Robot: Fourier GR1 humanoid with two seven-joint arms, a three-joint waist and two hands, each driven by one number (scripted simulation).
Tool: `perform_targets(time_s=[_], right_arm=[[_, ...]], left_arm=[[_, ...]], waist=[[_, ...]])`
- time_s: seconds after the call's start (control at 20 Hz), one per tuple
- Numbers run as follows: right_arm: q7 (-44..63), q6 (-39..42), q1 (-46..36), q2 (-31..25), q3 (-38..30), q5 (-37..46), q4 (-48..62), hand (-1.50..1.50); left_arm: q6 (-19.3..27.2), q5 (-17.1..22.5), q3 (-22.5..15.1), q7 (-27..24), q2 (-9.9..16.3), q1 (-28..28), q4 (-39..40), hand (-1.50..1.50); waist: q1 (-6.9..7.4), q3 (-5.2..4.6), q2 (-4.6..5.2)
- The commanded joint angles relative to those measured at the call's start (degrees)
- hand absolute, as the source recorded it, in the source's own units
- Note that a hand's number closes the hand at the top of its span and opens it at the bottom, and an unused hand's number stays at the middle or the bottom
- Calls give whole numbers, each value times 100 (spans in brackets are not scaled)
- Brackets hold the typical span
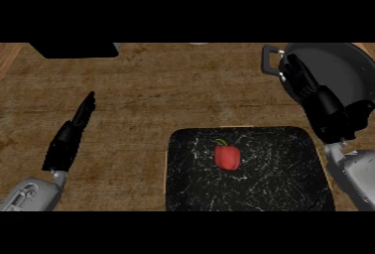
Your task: Pick the bell pepper from the tray and place it in the pot
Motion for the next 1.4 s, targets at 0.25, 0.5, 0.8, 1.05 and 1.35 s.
perform_targets(time_s=[0.25, 0.5, 0.8, 1.05, 1.35], right_arm=[[977, -1808, 597, 972, 1851, 2150, -527, 150], [-410, -3909, 667, 780, 965, 3653, -761, -150], [126, -4903, 1596, 1476, 2097, 5620, -1747, -150], [2214, -3360, 1951, 1675, 1964, 6556, -1895, -150], [4243, -1963, 1982, 2322, 1922, 7410, -2968, -150]], left_arm=[[-786, 598, -339, 789, -589, 270, 99, 0], [-710, 743, -273, 914, -671, 407, 217, 0], [-1011, 822, -256, 1135, -503, 446, -17, 0], [-981, 780, -194, 1008, -606, 405, 110, 0], [-1024, 732, -216, 980, -701, 516, -63, 0]], waist=[[121, -77, -62], [-281, -52, -169], [-49, -74, -113], [-72, -96, -96], [89, -71, -68]])
